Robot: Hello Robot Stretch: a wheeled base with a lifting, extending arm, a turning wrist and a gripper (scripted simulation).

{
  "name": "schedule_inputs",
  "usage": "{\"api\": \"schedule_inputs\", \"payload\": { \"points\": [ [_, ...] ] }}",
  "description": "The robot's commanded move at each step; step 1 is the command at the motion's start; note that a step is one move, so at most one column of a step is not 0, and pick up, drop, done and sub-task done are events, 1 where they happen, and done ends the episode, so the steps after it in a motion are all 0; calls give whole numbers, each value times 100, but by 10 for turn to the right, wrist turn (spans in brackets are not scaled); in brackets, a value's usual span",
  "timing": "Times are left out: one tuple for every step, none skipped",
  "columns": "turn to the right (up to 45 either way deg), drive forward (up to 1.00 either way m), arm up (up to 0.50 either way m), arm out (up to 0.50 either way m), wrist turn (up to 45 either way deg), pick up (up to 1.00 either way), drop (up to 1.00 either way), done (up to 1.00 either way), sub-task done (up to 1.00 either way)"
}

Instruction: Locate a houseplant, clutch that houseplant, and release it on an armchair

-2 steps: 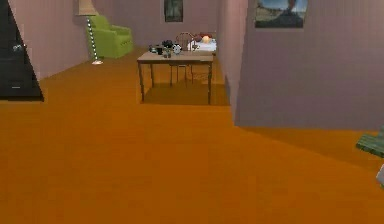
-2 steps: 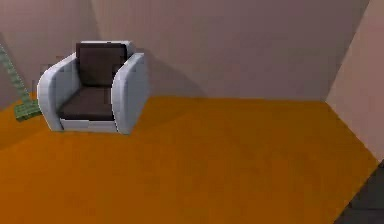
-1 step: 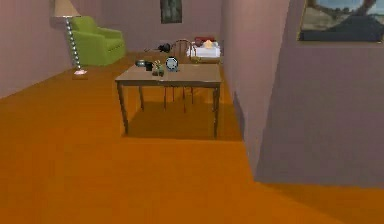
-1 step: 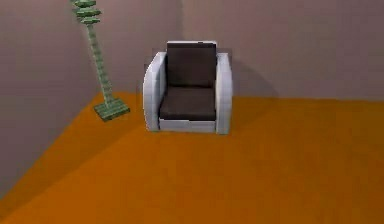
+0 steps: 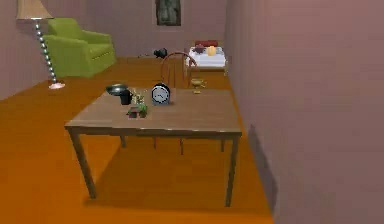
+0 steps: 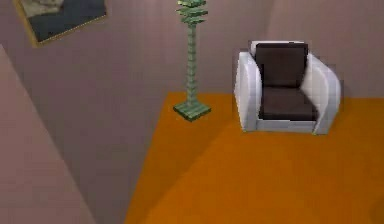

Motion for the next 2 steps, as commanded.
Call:
{"api": "schedule_inputs", "payload": {
  "points": [
    [0, 65, 0, 0, 0, 0, 0, 0, 0],
    [-450, 0, 0, 0, 0, 0, 0, 0, 0]
  ]
}}
